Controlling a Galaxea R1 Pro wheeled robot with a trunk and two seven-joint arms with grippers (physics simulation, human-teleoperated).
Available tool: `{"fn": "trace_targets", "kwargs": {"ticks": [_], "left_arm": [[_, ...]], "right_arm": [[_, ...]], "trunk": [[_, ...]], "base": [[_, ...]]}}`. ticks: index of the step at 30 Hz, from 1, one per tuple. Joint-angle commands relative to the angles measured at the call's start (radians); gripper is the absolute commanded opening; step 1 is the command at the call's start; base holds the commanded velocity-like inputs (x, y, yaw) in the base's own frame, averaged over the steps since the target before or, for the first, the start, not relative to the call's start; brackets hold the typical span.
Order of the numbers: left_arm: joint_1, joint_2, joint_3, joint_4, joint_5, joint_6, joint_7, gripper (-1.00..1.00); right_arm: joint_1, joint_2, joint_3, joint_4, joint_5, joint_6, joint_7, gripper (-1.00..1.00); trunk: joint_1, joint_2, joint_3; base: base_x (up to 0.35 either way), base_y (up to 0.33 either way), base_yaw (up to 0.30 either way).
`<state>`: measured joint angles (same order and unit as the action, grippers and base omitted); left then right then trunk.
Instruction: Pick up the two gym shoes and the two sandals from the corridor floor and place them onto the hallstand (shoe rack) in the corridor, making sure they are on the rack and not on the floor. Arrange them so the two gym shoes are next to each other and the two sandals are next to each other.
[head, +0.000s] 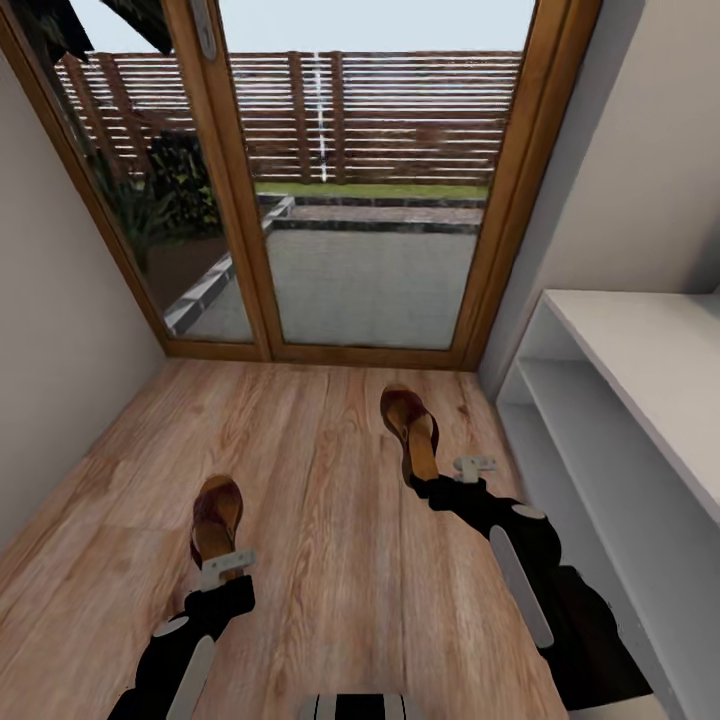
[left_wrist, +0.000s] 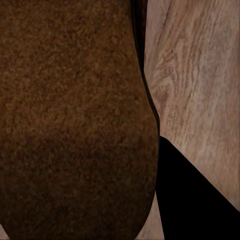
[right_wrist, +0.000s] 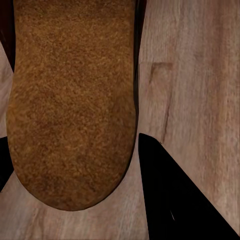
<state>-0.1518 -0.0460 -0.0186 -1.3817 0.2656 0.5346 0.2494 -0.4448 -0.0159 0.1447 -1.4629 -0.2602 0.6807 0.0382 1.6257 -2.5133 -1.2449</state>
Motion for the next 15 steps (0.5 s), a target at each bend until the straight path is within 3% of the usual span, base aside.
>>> {"fn": "trace_targets", "kwargs": {"ticks": [1, 8, 15], "left_arm": [[0.000, 0.000, 0.001, 0.001, -0.003, 0.001, -0.001, -1.00], [0.000, -0.001, 0.004, 0.031, 0.001, 0.000, -0.002, -1.00], [0.000, -0.003, 0.002, 0.049, 0.002, -0.026, -0.002, -1.00]], "right_arm": [[0.000, 0.000, 0.001, -0.004, -0.004, 0.000, -0.004, -1.00], [-0.007, 0.006, -0.005, -0.013, -0.006, 0.005, -0.014, -1.00], [-0.015, 0.007, -0.006, 0.035, -0.007, 0.007, -0.017, -1.00]], "trunk": [[0.000, 0.000, 0.000], [0.000, 0.000, 0.000], [0.000, 0.000, 0.000]], "base": [[0.290, 0.180, 0.000], [0.234, 0.221, 0.000], [0.073, 0.052, 0.000]]}}
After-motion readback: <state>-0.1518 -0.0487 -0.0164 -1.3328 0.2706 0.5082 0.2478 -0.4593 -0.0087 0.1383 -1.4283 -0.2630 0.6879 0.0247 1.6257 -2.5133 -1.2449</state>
